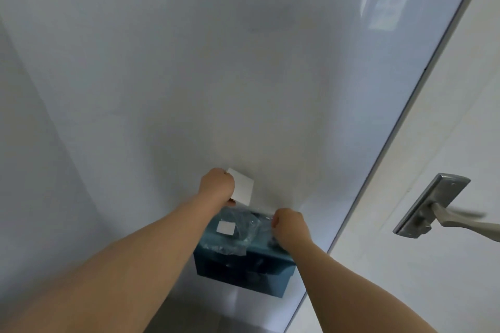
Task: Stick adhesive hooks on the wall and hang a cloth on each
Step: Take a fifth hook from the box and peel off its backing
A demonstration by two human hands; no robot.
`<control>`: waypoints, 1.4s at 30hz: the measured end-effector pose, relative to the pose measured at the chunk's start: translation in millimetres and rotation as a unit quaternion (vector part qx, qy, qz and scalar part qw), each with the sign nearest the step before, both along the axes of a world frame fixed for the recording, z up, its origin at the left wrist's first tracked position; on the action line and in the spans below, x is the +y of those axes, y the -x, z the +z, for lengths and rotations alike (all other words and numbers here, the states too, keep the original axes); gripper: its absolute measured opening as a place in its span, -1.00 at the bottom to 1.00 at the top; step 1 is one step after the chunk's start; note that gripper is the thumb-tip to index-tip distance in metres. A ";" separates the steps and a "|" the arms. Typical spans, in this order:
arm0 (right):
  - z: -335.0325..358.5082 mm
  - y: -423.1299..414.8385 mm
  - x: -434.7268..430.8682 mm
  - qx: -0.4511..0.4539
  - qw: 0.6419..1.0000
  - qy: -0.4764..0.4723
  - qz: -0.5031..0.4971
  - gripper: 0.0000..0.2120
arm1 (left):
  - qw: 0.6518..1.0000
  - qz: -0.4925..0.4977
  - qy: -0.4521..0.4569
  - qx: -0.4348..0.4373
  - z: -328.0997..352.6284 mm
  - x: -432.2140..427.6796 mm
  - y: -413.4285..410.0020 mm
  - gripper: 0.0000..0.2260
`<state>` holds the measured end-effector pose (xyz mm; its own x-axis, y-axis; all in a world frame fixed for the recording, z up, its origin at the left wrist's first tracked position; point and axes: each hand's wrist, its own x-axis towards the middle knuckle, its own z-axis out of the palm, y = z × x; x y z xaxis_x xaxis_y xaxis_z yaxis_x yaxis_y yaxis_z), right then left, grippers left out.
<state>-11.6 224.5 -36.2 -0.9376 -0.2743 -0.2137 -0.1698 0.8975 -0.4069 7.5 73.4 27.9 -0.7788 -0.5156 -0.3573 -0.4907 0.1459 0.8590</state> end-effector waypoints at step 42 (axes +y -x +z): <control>225.0 -5.2 -124.5 0.124 0.883 0.418 0.172 -0.80 | 0.959 0.095 0.189 0.190 212.9 -89.6 -21.3 -0.88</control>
